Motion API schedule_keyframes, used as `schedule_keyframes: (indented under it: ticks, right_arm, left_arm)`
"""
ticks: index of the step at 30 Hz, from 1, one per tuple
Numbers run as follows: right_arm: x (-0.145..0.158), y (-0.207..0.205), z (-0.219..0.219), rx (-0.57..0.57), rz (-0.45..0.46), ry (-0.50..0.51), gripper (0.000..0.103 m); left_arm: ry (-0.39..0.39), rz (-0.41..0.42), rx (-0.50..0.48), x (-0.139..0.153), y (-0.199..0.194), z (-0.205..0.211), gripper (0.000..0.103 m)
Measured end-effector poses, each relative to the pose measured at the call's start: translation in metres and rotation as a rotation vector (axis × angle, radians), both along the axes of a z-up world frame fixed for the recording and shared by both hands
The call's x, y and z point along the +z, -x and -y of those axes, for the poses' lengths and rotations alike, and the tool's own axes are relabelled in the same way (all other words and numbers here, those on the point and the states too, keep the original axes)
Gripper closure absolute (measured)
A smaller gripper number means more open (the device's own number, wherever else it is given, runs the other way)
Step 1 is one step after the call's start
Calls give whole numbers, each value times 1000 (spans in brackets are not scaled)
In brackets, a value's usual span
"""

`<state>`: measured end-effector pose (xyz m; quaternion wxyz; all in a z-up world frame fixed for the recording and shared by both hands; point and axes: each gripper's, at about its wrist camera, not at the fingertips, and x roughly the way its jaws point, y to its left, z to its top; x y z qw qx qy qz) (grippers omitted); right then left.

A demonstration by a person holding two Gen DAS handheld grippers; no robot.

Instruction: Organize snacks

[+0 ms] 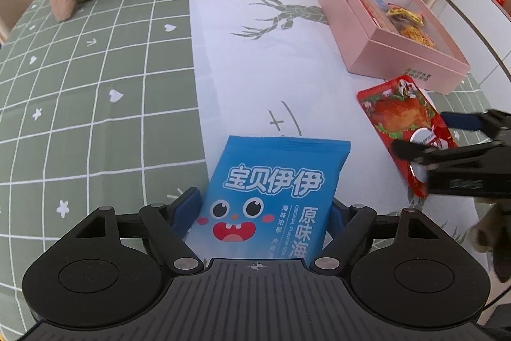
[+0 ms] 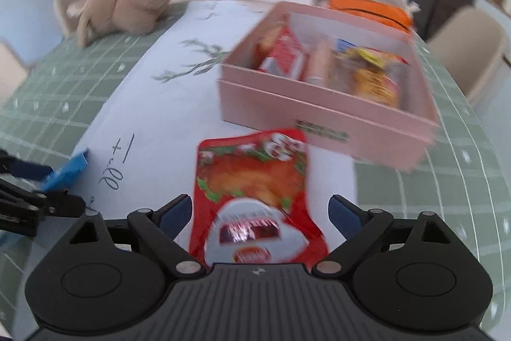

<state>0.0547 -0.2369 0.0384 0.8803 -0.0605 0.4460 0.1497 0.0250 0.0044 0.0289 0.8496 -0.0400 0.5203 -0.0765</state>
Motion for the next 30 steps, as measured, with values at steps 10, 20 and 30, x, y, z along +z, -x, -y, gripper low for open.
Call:
schedule_keyframes:
  ticks: [10, 20, 30]
  right_arm:
    - [-15, -1, 10, -7, -52, -32, 11]
    - [-20, 19, 24, -32, -2, -49, 4]
    - [-22, 29, 30, -43, 21, -61, 1]
  left_arm:
    - [-41, 2, -35, -3, 0, 7, 15]
    - [157, -67, -125, 2, -5, -6, 18]
    - [-49, -43, -289, 0, 22, 28, 23]
